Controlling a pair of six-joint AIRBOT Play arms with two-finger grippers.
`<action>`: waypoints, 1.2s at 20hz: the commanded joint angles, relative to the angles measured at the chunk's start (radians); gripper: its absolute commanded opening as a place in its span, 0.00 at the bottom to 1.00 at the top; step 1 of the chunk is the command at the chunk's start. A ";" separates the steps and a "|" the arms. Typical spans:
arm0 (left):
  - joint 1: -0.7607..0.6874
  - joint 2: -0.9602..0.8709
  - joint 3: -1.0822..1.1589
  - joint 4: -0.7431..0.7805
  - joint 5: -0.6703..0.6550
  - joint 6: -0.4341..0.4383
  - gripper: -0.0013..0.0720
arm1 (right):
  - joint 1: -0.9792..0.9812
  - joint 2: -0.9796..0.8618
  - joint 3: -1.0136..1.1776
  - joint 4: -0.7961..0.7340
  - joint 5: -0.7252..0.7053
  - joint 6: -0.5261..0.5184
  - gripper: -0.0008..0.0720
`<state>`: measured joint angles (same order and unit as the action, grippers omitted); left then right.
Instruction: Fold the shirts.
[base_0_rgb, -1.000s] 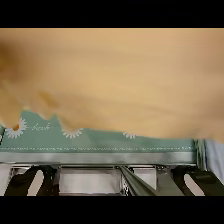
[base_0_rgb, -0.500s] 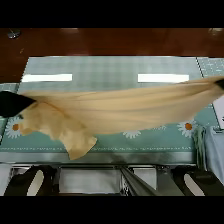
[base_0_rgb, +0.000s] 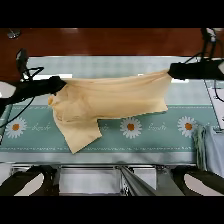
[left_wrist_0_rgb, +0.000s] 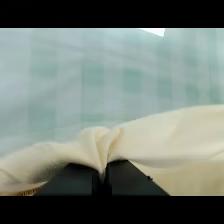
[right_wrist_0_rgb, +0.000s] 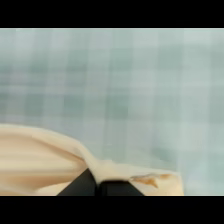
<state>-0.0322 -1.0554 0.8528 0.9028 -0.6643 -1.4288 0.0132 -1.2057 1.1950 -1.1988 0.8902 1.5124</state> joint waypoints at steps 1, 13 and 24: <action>-0.046 -0.195 0.076 0.001 0.193 0.002 0.04 | 0.000 -0.306 0.165 0.056 -0.098 0.019 0.05; 0.333 -0.266 0.204 0.187 -0.516 0.016 0.98 | -0.388 -0.585 0.571 0.341 0.523 -0.109 0.86; 0.674 -0.164 -0.338 -0.282 -0.389 0.277 0.98 | -0.566 -0.161 -0.205 0.359 0.279 -0.257 0.86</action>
<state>0.6064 -1.2198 0.5949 0.7925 -1.1084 -1.2530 -0.5377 -1.4364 1.1473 -0.9421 1.2179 1.3460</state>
